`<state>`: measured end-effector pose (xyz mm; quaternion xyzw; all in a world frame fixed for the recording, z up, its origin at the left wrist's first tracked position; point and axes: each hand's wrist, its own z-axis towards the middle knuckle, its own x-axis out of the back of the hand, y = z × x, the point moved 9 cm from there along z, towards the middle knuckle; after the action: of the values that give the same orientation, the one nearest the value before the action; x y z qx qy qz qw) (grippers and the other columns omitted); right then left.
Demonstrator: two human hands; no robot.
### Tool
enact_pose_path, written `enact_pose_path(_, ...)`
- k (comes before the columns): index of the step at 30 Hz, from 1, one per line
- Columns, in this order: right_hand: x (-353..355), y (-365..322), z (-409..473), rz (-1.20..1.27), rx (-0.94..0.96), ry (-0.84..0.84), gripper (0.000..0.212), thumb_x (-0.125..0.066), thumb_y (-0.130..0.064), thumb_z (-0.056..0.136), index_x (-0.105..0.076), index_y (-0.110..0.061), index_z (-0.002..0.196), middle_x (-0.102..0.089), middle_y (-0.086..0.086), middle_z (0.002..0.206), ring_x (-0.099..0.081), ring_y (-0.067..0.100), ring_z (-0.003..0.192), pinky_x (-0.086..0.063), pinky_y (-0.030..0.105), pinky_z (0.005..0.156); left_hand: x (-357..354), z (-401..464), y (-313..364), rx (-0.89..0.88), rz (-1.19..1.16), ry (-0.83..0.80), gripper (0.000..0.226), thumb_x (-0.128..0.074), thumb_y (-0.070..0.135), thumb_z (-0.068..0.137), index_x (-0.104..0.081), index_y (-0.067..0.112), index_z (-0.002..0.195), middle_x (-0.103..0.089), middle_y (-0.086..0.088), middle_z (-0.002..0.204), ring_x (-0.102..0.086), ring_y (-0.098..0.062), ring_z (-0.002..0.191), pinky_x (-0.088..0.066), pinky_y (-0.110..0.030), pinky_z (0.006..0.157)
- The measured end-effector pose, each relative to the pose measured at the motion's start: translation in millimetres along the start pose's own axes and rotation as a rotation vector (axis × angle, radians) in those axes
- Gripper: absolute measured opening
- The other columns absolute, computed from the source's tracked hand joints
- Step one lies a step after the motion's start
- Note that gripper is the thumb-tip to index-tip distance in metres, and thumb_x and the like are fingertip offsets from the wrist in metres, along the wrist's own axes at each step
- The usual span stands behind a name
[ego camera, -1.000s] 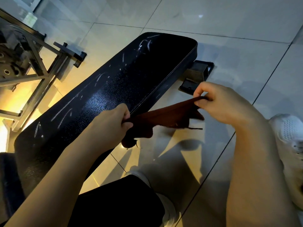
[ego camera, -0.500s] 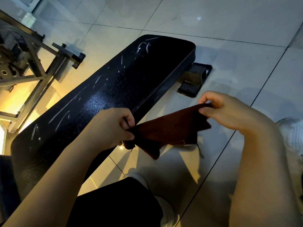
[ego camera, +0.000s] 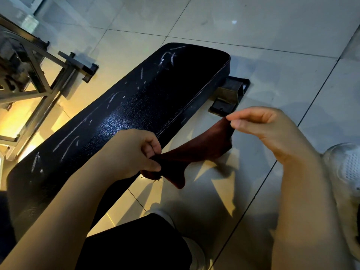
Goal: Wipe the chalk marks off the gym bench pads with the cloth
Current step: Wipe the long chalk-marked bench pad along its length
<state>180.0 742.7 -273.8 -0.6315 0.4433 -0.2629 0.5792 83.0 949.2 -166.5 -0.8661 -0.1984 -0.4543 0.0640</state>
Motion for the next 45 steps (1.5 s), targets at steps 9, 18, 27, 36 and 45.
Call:
enact_pose_path(9, 25, -41, 10, 0.017, 0.245, 0.255, 0.042, -0.063, 0.008, 0.083, -0.065, -0.030, 0.099, -0.062, -0.008, 0.087, -0.058, 0.006, 0.084, -0.050, 0.026, 0.085, -6, 16, -4, 0.021, -0.126, -0.033, 0.005, -0.069, 0.035, 0.084, -0.067, 0.039, 0.086, -0.069, 0.013, 0.080, -0.063, 0.002, 0.075, -0.045, -0.011, 0.068)
enact_pose_path(18, 31, -41, 26, -0.421, 0.254, 0.475, 0.016, -0.066, -0.011, 0.088, -0.069, -0.027, 0.091, -0.066, -0.006, 0.095, -0.060, 0.010, 0.088, -0.045, 0.016, 0.081, 6, 25, -2, 0.030, -0.074, 0.039, 0.013, -0.074, 0.030, 0.082, -0.063, 0.034, 0.077, -0.064, 0.009, 0.077, -0.057, 0.000, 0.067, -0.041, -0.007, 0.057)
enact_pose_path(27, -42, -48, 61, -0.230, 0.285, 0.697, 0.028, -0.058, -0.011, 0.093, -0.061, -0.014, 0.121, -0.051, -0.006, 0.118, -0.061, 0.018, 0.106, -0.054, 0.031, 0.091, 22, 11, -41, 0.170, -0.383, 0.129, 0.007, -0.059, 0.024, 0.093, -0.058, 0.022, 0.086, -0.063, 0.000, 0.081, -0.065, -0.012, 0.065, -0.060, -0.034, 0.063)
enact_pose_path(36, -176, 38, 51, 0.180, -0.056, 0.579, 0.087, -0.050, -0.050, 0.089, 0.000, -0.023, 0.155, -0.005, 0.003, 0.163, -0.027, 0.020, 0.143, -0.040, 0.007, 0.096, 37, 17, -63, 0.179, 0.025, 0.326, 0.005, -0.053, 0.030, 0.097, -0.050, 0.032, 0.092, -0.056, 0.012, 0.077, -0.052, -0.005, 0.065, -0.039, -0.025, 0.056)
enact_pose_path(45, -135, 39, 96, 0.127, -0.197, 0.601, 0.075, -0.044, -0.020, 0.102, 0.008, -0.005, 0.153, 0.003, 0.012, 0.163, -0.001, 0.022, 0.150, -0.004, 0.018, 0.113, 33, 37, -51, 0.014, -0.022, 0.317, 0.023, -0.050, 0.032, 0.094, -0.048, 0.039, 0.117, -0.058, 0.011, 0.108, -0.056, -0.011, 0.097, -0.050, -0.033, 0.084)
